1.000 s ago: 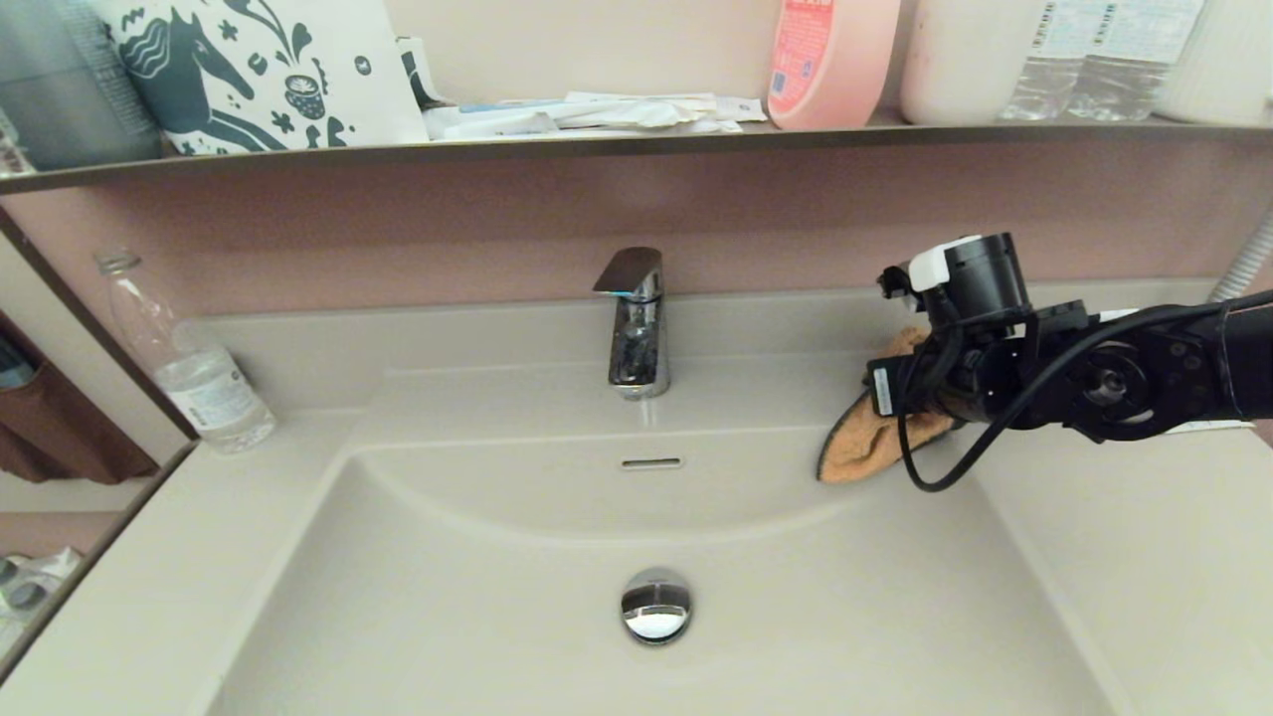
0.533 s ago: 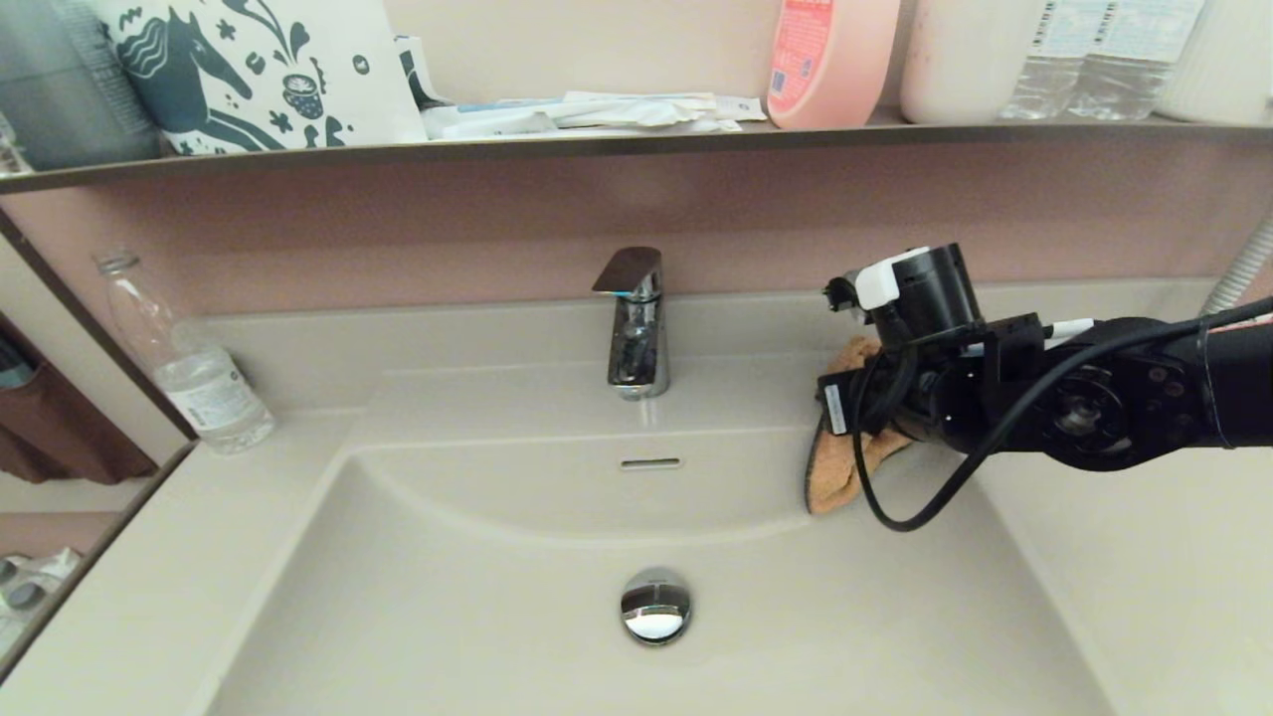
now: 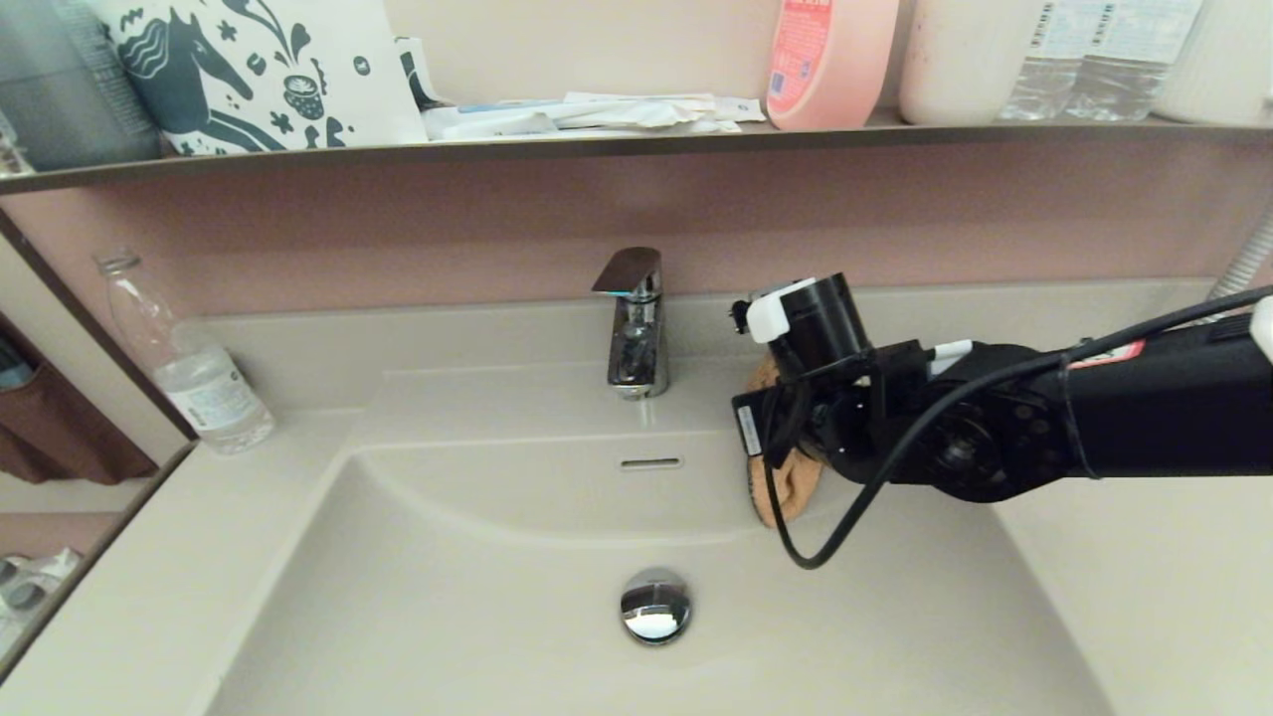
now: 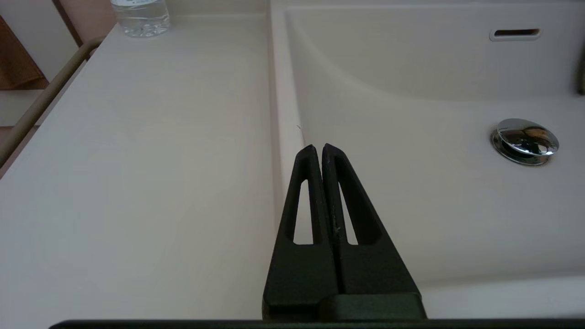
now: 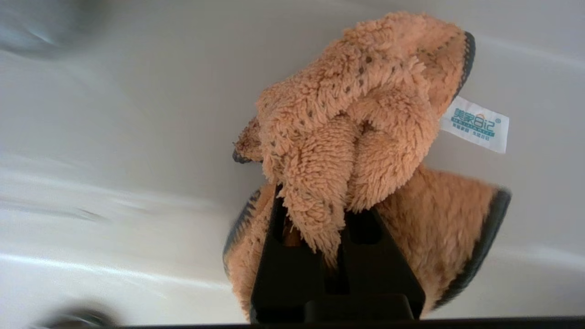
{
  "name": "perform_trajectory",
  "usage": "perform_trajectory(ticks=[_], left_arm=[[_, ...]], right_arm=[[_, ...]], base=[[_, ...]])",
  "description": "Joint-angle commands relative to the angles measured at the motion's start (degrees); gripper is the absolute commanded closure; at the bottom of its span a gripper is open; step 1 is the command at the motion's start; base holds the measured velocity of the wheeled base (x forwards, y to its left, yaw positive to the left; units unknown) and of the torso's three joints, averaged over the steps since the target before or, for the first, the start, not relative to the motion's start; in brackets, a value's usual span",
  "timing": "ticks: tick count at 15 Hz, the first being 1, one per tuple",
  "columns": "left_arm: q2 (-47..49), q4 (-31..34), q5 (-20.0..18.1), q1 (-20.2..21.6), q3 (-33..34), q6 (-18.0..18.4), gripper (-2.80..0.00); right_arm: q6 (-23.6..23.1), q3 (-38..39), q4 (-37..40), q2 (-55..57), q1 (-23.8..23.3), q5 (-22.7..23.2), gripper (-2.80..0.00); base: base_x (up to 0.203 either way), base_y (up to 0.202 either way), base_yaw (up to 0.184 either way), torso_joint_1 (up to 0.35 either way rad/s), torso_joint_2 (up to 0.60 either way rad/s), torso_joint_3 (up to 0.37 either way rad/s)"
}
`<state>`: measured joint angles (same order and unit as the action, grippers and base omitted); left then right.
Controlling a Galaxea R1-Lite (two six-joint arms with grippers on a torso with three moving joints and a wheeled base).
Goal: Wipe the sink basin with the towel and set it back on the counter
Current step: Wipe the sink
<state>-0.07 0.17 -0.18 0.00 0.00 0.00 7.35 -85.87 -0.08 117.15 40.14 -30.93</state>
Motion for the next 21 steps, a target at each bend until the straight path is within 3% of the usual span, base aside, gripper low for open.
perform_trajectory(ticks=[1,4,8,16,21], left_arm=[[0.1,0.0,0.0,0.1,0.0,0.0,0.0],[0.1,0.0,0.0,0.0,0.0,-0.1,0.0],[0.1,0.0,0.0,0.1,0.0,0.0,0.0],[0.1,0.0,0.0,0.0,0.0,-0.1,0.0],[0.1,0.0,0.0,0.0,0.0,0.0,0.0]], right_arm=[[0.1,-3.9,0.1,4.8,1.7,-0.2,0.0],[0.0,-9.3,0.2,8.2,3.6,-0.3,0.0],[0.1,-8.4,0.3,6.4,0.8,-0.4,0.0],[0.1,6.0,0.3,-6.4,-11.6,0.1,0.0],[0.0,12.3,4.5,-14.6,-12.7,0.2,0.0]], base=[[0.0,0.0,0.0,0.0,0.0,0.0],[0.0,0.0,0.0,0.0,0.0,0.0],[0.0,0.0,0.0,0.0,0.0,0.0],[0.0,0.0,0.0,0.0,0.0,0.0],[0.0,0.0,0.0,0.0,0.0,0.0]])
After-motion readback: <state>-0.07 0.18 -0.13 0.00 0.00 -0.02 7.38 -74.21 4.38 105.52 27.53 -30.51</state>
